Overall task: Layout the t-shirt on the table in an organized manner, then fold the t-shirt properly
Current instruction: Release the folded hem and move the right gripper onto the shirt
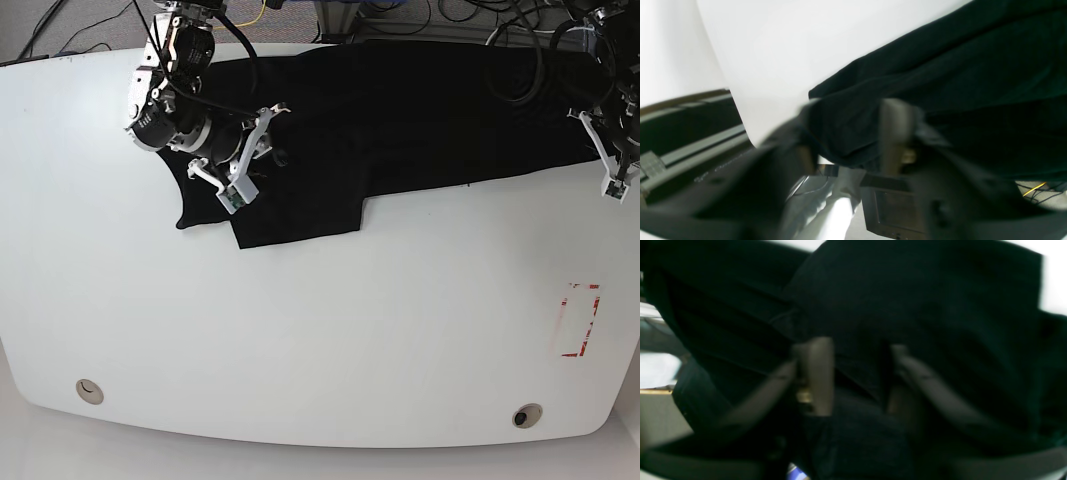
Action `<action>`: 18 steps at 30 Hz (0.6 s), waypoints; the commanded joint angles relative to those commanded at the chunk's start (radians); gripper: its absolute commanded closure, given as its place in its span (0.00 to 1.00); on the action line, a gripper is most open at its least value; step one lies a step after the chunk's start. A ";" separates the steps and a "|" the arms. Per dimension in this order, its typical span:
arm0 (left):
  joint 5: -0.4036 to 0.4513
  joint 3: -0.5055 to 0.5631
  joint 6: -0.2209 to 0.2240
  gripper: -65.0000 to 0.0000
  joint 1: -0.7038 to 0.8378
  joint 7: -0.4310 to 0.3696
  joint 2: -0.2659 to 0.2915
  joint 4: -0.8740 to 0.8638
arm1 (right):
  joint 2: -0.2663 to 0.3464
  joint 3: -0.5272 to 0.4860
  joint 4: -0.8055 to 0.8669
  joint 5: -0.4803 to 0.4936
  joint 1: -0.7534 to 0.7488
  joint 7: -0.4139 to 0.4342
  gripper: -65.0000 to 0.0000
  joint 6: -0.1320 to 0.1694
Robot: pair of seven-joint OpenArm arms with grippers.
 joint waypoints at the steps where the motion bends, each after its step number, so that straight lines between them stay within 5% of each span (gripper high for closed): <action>1: 0.000 -0.015 0.000 0.92 0.009 -0.002 0.009 0.000 | 0.000 -0.011 -0.003 -0.015 0.000 0.005 0.87 0.000; 4: 0.003 -0.048 0.000 1.00 0.023 -0.003 0.032 0.000 | 0.000 -0.051 -0.029 -0.072 0.000 0.049 0.91 0.000; 18: 0.003 -0.051 0.000 1.00 0.135 -0.058 0.040 -0.006 | 0.075 -0.075 -0.336 -0.203 0.003 0.282 0.90 0.000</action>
